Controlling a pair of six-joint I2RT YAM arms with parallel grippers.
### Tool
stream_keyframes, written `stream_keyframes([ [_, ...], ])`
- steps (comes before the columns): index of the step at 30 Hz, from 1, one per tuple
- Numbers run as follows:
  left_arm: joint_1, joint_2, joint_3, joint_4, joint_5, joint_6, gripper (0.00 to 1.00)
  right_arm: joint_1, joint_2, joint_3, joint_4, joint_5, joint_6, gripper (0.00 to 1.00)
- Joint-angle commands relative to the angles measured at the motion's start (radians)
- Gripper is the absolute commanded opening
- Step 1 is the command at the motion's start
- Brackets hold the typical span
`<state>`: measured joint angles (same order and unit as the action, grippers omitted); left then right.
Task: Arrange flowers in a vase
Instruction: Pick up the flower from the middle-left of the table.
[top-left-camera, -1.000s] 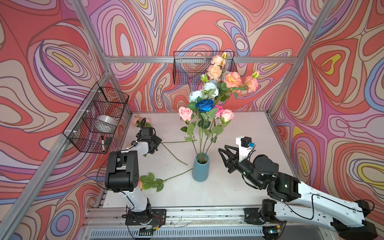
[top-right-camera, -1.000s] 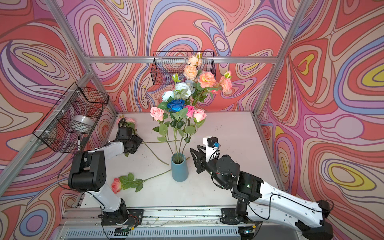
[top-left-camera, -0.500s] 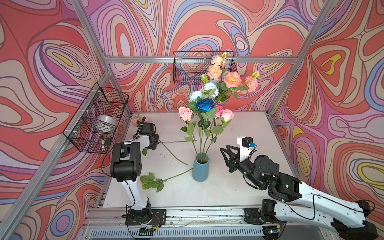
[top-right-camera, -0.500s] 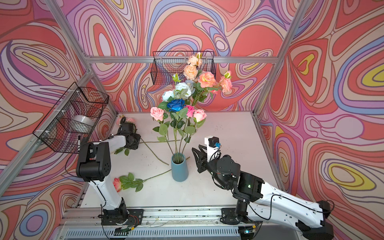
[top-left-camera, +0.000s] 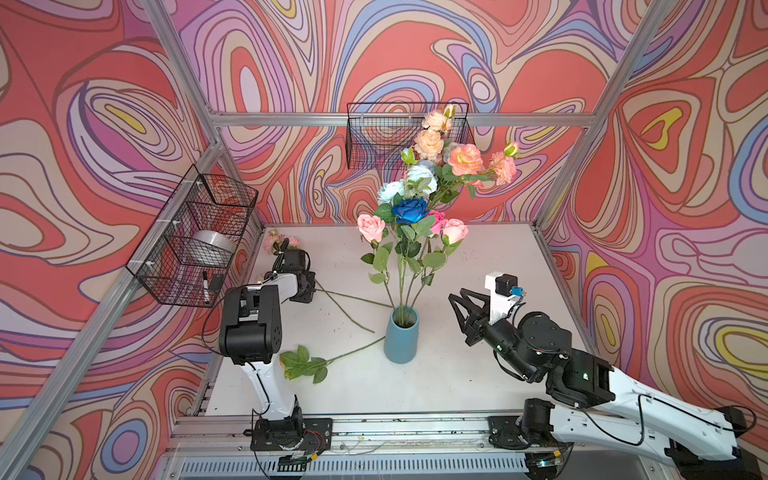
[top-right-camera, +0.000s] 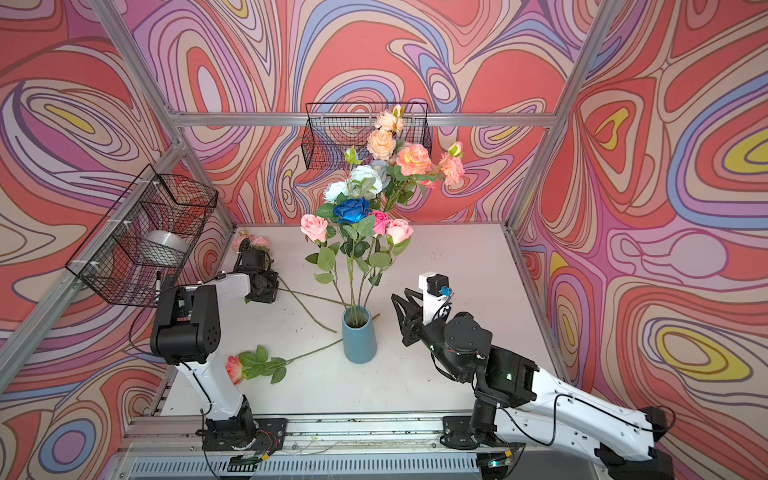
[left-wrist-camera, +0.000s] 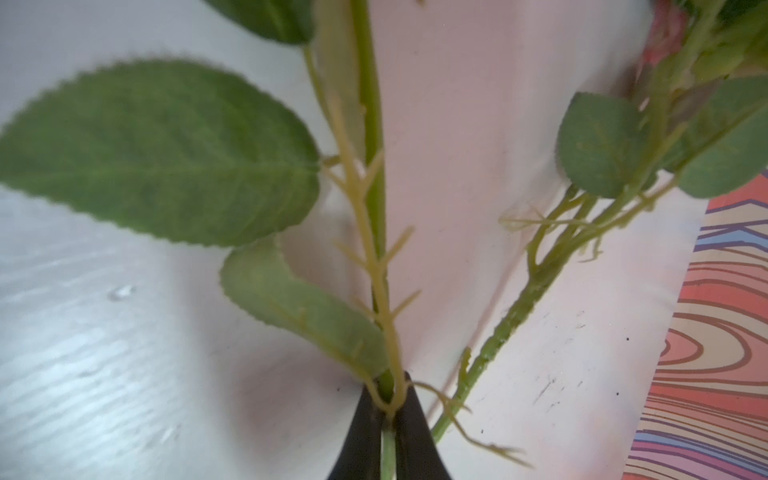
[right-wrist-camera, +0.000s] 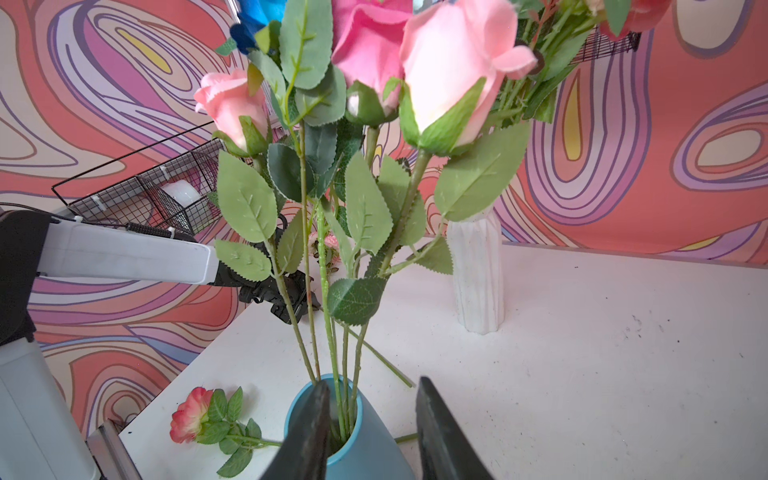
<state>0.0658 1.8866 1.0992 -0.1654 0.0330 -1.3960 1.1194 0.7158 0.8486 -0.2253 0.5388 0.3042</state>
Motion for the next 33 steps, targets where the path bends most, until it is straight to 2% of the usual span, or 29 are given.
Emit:
stream_keyframes([
  [1, 0.003, 0.015, -0.038, -0.070, 0.005, -0.029, 0.03, 0.001, -0.015, -0.017, -0.022, 0.020, -0.005, 0.35],
  [3, 0.003, 0.003, -0.034, -0.058, 0.005, -0.041, 0.00, 0.002, -0.018, -0.017, -0.027, 0.018, -0.005, 0.35],
  [7, 0.003, -0.032, -0.009, -0.035, 0.000, -0.043, 0.00, 0.002, -0.014, -0.011, -0.032, 0.016, -0.007, 0.35],
  [12, 0.002, -0.116, 0.052, -0.074, -0.040, 0.041, 0.00, 0.002, -0.017, -0.007, -0.031, 0.020, -0.008, 0.35],
  [24, -0.009, -0.423, 0.118, -0.063, -0.114, 0.315, 0.00, 0.002, 0.002, 0.017, -0.035, 0.006, -0.019, 0.35],
  [29, -0.041, -0.562, 0.164, -0.067, -0.153, 0.460, 0.00, 0.002, 0.019, 0.058, -0.050, -0.008, -0.042, 0.41],
  [33, -0.050, -0.651, 0.244, -0.130, -0.111, 0.575, 0.00, 0.001, 0.047, 0.121, -0.085, -0.044, -0.054, 0.45],
])
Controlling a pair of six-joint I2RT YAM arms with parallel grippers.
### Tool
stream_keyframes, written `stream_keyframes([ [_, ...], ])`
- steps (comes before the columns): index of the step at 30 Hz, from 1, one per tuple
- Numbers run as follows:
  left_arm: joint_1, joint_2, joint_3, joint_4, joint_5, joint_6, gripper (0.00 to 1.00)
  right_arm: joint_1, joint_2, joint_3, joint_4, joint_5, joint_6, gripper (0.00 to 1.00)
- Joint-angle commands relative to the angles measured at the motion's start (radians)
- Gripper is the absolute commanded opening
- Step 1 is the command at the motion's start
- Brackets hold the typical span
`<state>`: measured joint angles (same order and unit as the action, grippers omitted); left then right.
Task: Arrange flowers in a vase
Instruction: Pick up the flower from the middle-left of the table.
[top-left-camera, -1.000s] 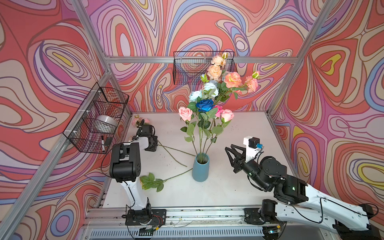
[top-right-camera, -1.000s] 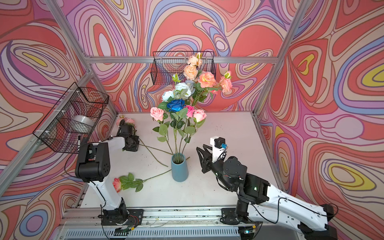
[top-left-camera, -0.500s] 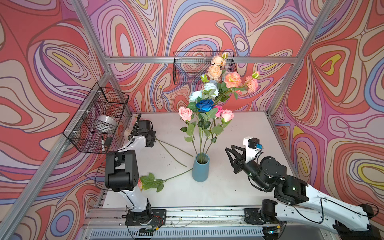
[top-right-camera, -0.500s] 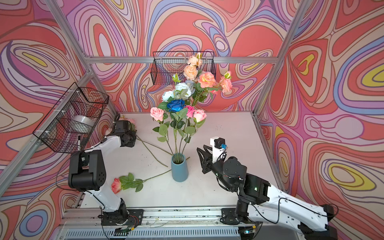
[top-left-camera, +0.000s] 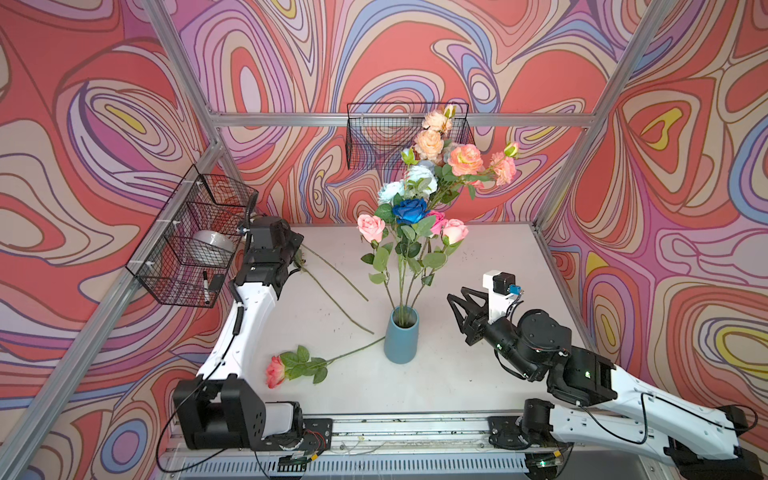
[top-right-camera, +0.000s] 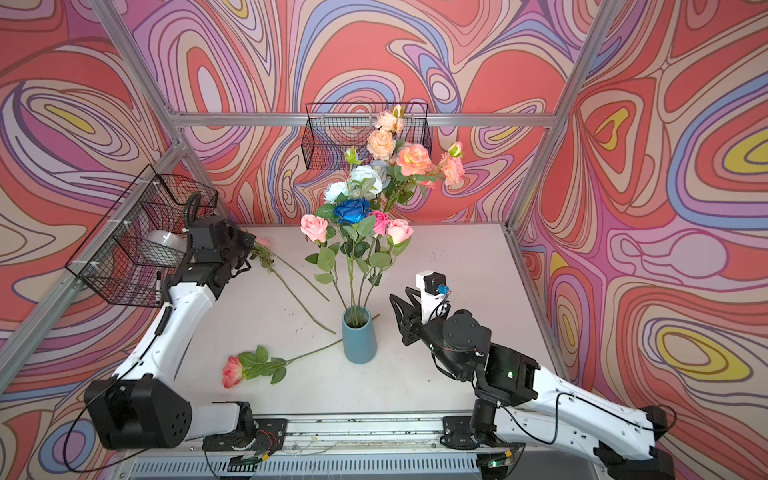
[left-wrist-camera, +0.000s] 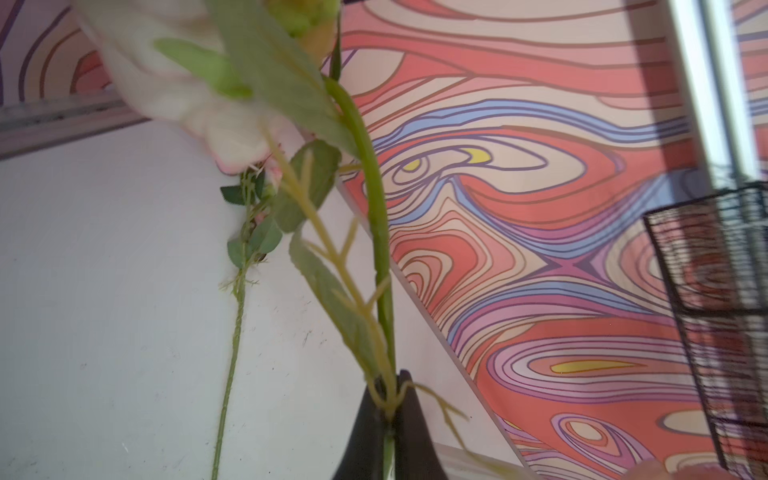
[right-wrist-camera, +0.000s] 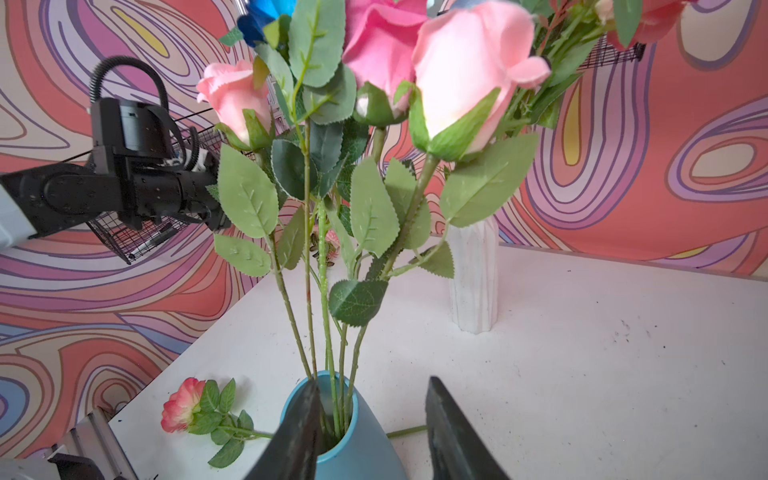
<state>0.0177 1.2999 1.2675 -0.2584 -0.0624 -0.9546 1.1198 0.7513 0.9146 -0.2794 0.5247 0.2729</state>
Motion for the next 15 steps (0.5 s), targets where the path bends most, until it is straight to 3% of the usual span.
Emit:
stream_keyframes([
  [1, -0.002, -0.082, 0.105, -0.067, 0.008, 0.169, 0.00, 0.001, 0.023, 0.076, -0.045, -0.045, -0.028, 0.46],
  [5, -0.002, -0.164, 0.173, -0.162, 0.116, 0.261, 0.00, 0.002, 0.089, 0.168, -0.106, -0.142, -0.044, 0.53],
  [12, -0.002, -0.354, 0.213, -0.294, 0.404, 0.339, 0.00, 0.010, 0.313, 0.390, -0.221, -0.414, -0.067, 0.63],
  [15, -0.002, -0.440, 0.214, -0.307, 0.511, 0.367, 0.00, 0.076, 0.406, 0.474, -0.228, -0.434, -0.092, 0.65],
])
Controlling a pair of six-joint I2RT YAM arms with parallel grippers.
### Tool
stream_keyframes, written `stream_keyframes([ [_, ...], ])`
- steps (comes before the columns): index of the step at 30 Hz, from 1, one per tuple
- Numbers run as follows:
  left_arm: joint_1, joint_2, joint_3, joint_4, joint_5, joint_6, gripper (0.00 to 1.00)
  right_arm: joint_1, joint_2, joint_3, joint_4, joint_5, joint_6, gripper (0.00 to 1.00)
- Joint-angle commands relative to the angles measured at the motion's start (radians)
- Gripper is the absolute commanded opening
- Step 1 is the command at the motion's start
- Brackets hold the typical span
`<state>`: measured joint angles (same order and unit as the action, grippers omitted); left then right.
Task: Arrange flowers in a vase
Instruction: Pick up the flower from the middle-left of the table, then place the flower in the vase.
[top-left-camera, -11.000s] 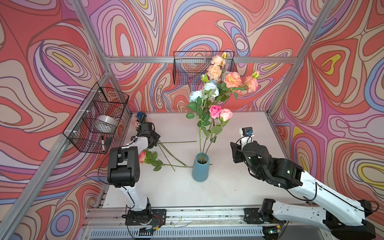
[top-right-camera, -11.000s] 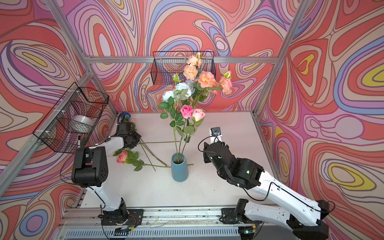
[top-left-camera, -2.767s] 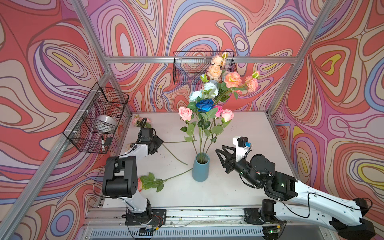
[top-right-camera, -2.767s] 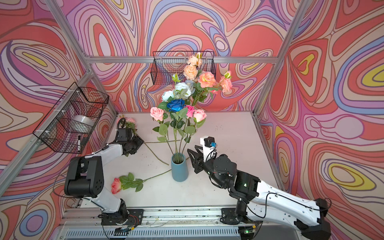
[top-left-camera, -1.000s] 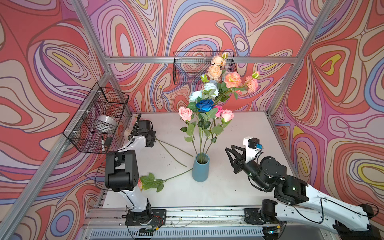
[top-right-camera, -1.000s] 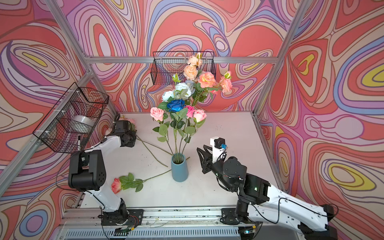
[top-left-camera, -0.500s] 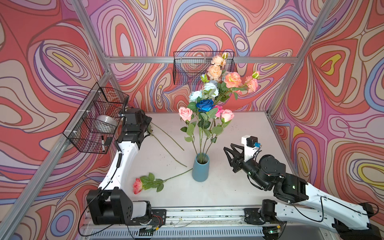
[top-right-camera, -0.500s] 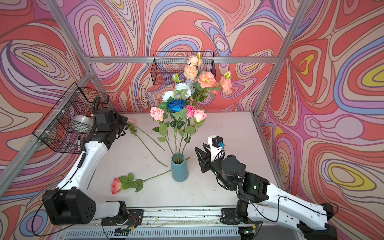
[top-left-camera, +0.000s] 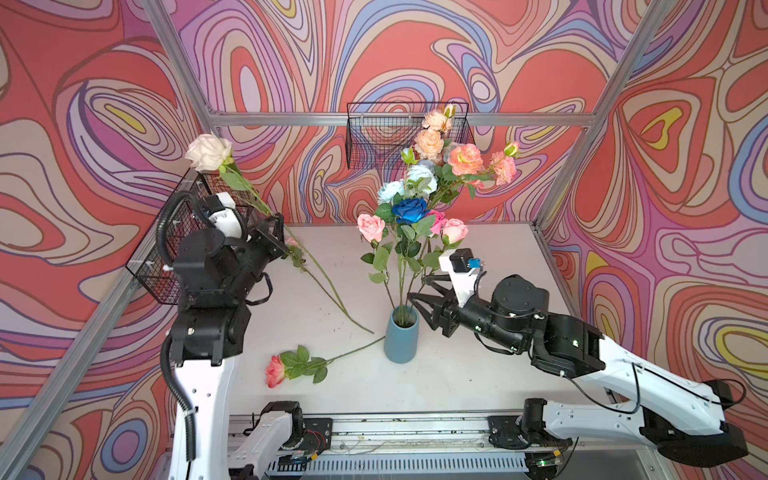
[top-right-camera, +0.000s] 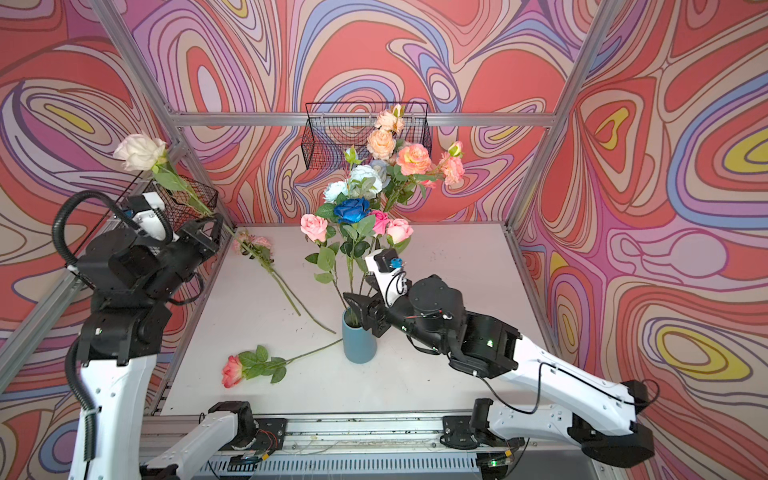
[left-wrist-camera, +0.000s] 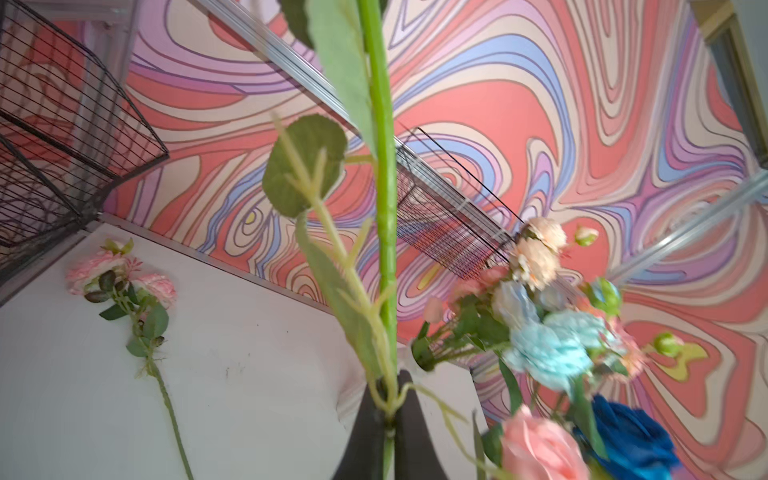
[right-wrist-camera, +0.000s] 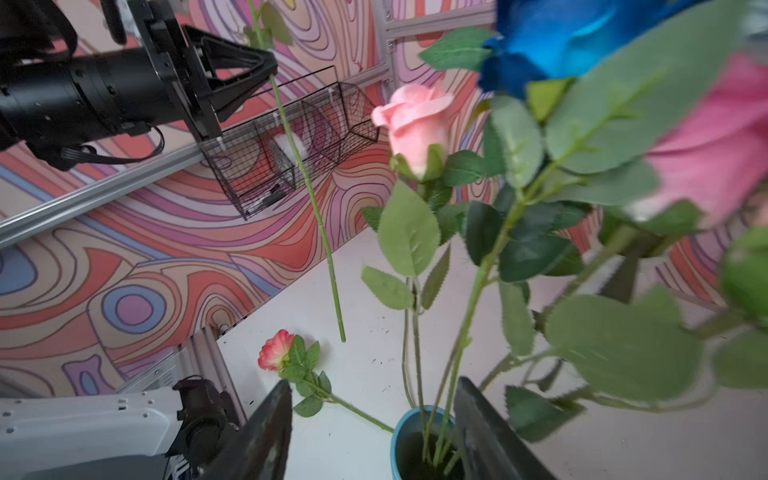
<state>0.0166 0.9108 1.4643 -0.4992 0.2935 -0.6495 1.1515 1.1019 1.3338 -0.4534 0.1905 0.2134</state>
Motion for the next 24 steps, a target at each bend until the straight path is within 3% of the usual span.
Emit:
stream_keyframes([
  [1, -0.002, -0.077, 0.019, -0.070, 0.180, 0.064, 0.00, 0.070, 0.091, 0.085, -0.053, -0.097, -0.045, 0.65],
  [9, -0.001, -0.186, 0.012, 0.044, 0.500, 0.067, 0.00, 0.145, 0.349, 0.380, -0.072, -0.084, -0.091, 0.73],
  [13, -0.002, -0.206, -0.051, 0.223, 0.685, 0.004, 0.00, 0.146, 0.391, 0.455, -0.044, -0.055, -0.106, 0.76],
  [17, -0.004, -0.207, -0.115, 0.444, 0.801, -0.117, 0.00, 0.147, 0.420, 0.501, -0.042, -0.073, -0.116, 0.75],
  [18, -0.004, -0.203, -0.127, 0.485, 0.813, -0.146, 0.00, 0.146, 0.425, 0.507, -0.041, -0.083, -0.117, 0.70],
  [20, -0.006, -0.190, -0.138, 0.538, 0.842, -0.186, 0.00, 0.147, 0.421, 0.503, -0.026, -0.092, -0.118, 0.37],
  [21, -0.007, -0.184, -0.140, 0.545, 0.839, -0.198, 0.09, 0.147, 0.411, 0.488, -0.009, -0.091, -0.118, 0.23],
  [23, -0.005, -0.185, -0.145, 0.534, 0.808, -0.199, 0.60, 0.148, 0.387, 0.451, 0.027, -0.075, -0.119, 0.01],
  [24, -0.006, -0.187, -0.149, 0.518, 0.787, -0.195, 0.83, 0.147, 0.366, 0.424, 0.050, -0.062, -0.120, 0.00],
])
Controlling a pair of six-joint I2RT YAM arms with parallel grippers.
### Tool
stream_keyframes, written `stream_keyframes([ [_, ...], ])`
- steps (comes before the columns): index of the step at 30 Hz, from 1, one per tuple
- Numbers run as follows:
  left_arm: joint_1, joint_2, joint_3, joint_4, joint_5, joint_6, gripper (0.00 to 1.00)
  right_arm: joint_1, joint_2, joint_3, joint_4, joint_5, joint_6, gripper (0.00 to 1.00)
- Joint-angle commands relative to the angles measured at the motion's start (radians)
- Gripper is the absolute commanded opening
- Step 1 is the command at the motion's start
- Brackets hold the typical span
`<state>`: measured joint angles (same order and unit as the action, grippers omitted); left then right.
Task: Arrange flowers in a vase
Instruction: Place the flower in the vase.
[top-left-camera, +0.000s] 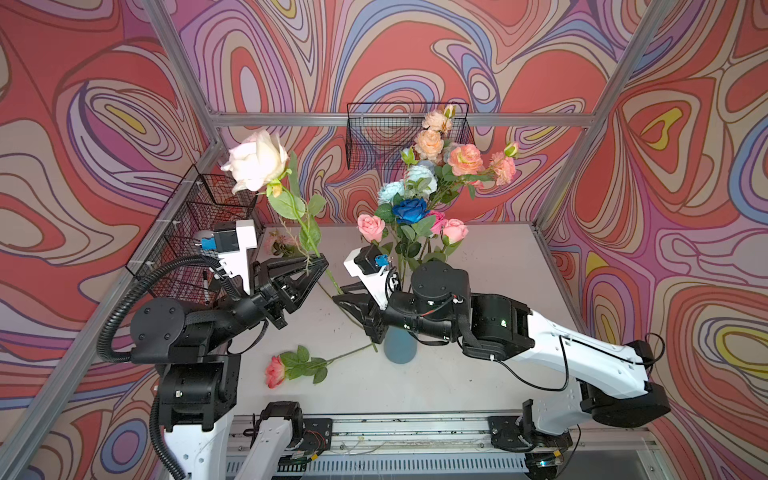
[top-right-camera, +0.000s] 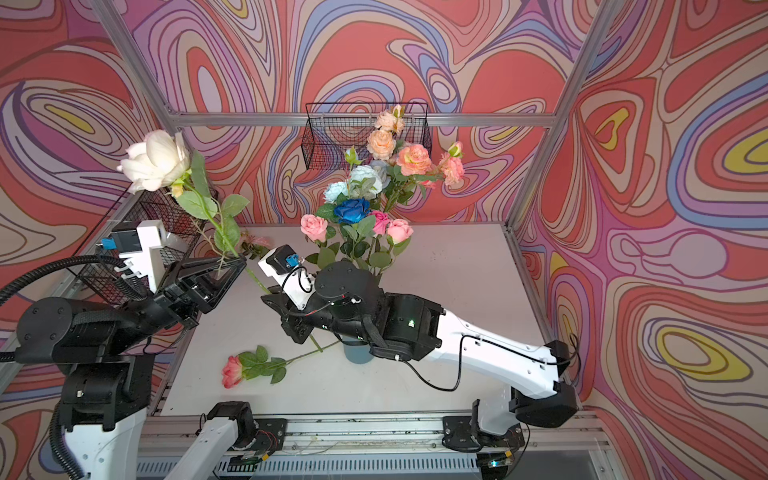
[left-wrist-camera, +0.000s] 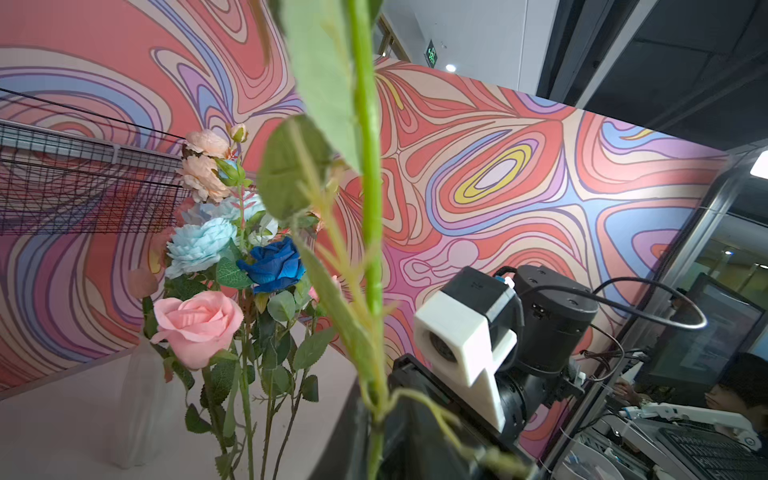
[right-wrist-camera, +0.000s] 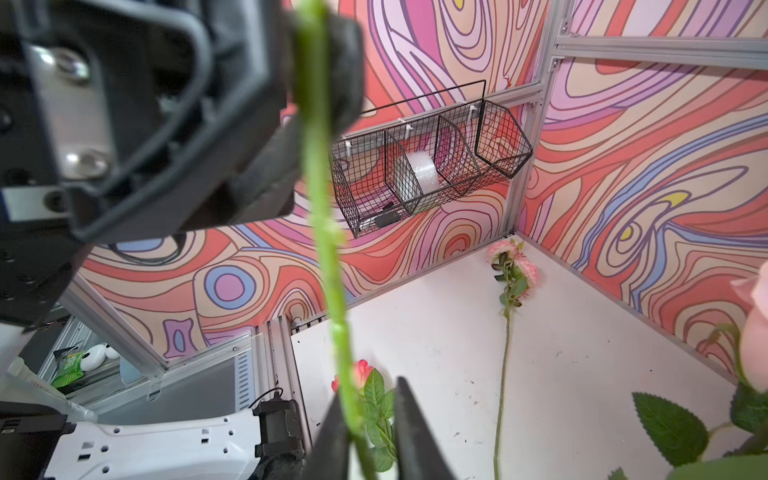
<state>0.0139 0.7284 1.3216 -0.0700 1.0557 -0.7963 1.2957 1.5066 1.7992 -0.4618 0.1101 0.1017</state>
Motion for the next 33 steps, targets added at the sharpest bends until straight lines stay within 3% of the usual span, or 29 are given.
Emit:
stream_keyframes([
  [1, -0.002, -0.006, -0.011, 0.079, 0.001, -0.044, 0.99, 0.003, -0.057, -0.071, 0.085, 0.034, -0.010, 0.00],
  [5, -0.003, -0.016, -0.030, -0.052, -0.157, 0.009, 1.00, 0.003, -0.169, -0.226, 0.222, 0.180, -0.048, 0.00],
  [9, -0.003, -0.050, -0.102, -0.223, -0.435, 0.080, 1.00, 0.003, -0.272, -0.374, 0.363, 0.339, -0.154, 0.00],
  [14, -0.003, -0.064, -0.248, -0.235, -0.575, 0.076, 1.00, 0.003, -0.301, -0.426, 0.402, 0.435, -0.257, 0.00],
  [23, -0.003, -0.067, -0.440, -0.202, -0.666, 0.047, 1.00, -0.021, -0.306, -0.498, 0.489, 0.479, -0.356, 0.00],
  [29, -0.002, -0.036, -0.503, -0.202, -0.703, 0.049, 1.00, -0.109, -0.312, -0.579, 0.477, 0.398, -0.253, 0.00],
  [33, -0.001, 0.005, -0.521, -0.202, -0.713, 0.044, 1.00, -0.118, -0.315, -0.673, 0.475, 0.409, -0.177, 0.00],
])
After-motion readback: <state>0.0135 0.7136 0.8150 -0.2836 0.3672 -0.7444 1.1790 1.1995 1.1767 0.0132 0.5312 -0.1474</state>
